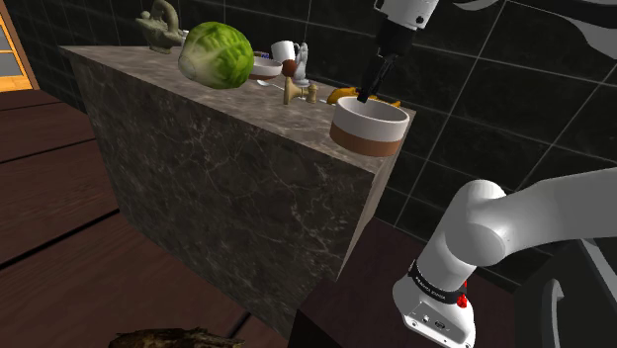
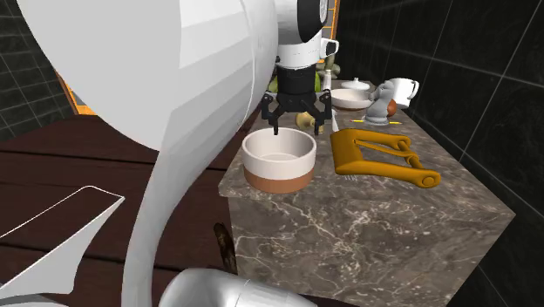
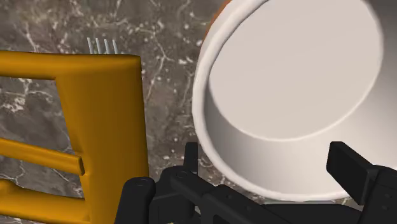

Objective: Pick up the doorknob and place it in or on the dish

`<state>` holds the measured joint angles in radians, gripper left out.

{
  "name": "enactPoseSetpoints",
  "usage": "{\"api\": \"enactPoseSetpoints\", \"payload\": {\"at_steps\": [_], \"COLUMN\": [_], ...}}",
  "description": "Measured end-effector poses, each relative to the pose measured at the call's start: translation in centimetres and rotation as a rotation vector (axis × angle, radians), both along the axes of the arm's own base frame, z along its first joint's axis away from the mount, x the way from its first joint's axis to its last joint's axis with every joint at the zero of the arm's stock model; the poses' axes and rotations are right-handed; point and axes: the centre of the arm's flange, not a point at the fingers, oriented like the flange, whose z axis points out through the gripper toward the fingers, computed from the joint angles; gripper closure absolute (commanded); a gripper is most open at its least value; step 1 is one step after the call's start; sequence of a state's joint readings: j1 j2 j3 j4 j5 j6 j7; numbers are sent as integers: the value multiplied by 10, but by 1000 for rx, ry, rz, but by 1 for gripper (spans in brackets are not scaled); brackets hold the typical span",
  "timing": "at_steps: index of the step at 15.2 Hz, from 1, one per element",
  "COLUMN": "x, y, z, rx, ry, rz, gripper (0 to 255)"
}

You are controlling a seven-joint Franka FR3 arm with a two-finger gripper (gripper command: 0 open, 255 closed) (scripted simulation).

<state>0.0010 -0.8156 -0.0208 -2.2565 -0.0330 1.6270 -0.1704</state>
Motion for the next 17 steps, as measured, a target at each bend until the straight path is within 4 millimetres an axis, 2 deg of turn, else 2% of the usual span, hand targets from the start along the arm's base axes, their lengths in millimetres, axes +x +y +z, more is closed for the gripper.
{"api": "enactPoseSetpoints", "payload": {"at_steps": [2,4,9,12,17], "x": [7,30,103,142,218], "y": [0,-2,0,6,21], "z": [0,1,-1,-7,-18], "rx": [-8,-34,-115,-165,-248], "ry": [5,24,82,119,177], "rz": [9,38,127,182,274], "gripper": [0,0,0,0,0]}}
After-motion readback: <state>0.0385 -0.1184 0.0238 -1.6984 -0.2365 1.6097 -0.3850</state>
